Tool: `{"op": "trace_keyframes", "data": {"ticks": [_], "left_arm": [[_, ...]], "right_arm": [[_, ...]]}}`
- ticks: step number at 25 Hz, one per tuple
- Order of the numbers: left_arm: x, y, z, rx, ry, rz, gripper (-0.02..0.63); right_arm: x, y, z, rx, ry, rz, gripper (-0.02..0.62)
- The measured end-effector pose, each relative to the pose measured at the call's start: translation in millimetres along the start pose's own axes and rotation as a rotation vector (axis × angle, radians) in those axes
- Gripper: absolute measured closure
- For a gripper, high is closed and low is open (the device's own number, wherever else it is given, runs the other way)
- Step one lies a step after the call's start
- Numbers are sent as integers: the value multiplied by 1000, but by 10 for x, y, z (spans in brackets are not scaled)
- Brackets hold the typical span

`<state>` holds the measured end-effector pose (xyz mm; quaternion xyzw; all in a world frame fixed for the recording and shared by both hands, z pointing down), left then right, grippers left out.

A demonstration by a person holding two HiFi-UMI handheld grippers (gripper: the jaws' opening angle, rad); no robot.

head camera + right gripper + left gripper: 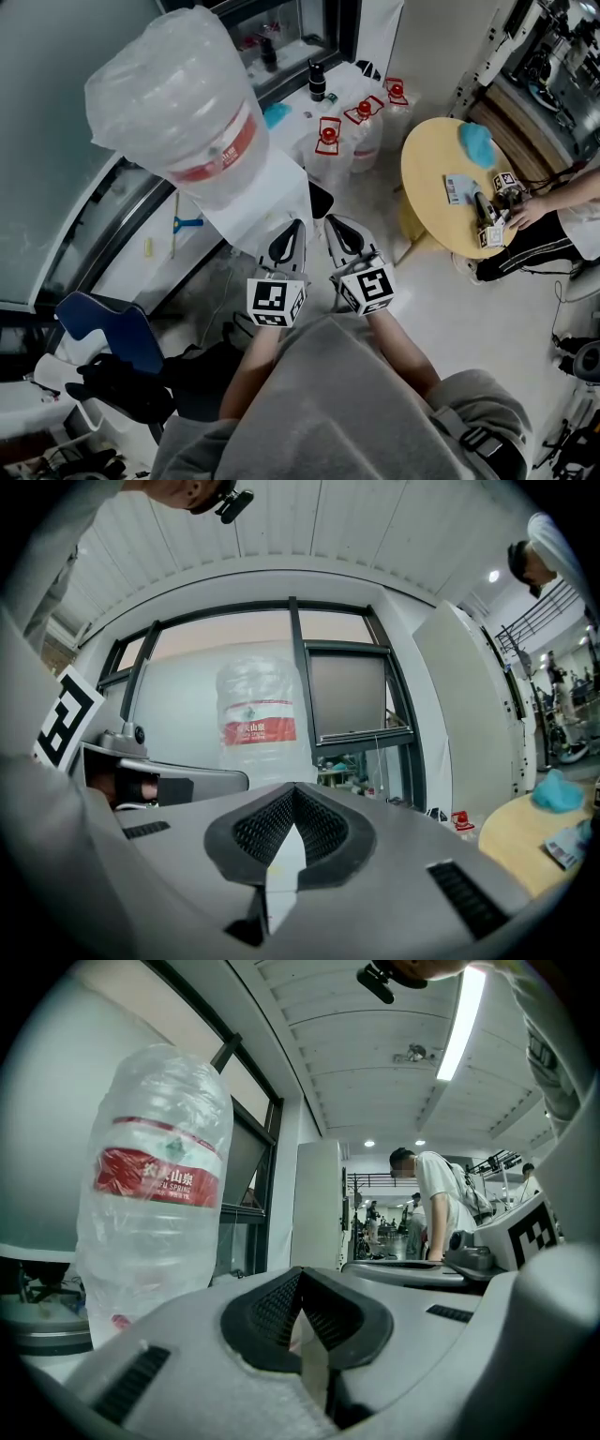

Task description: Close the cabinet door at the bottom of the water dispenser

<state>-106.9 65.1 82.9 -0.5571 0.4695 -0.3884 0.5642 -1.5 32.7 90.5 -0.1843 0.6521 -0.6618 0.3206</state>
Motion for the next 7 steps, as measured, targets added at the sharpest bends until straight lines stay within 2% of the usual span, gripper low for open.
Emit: {"op": "trace_keyframes", "data": {"ticks": [7], "left_arm": [[-4,-4,4,-2,-2,-5,597]], "right_arm": [[-11,-4,-12,-4,0,-6,586]]}}
Point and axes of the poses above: the fingertips, and each gripper's own axes: x forward along the fingers, z to its right, y out of its top, the point moved 5 cm from there along -x, backward along the fingers, and after that the axes turned 10 degrees about z, right-handed, at the moved point
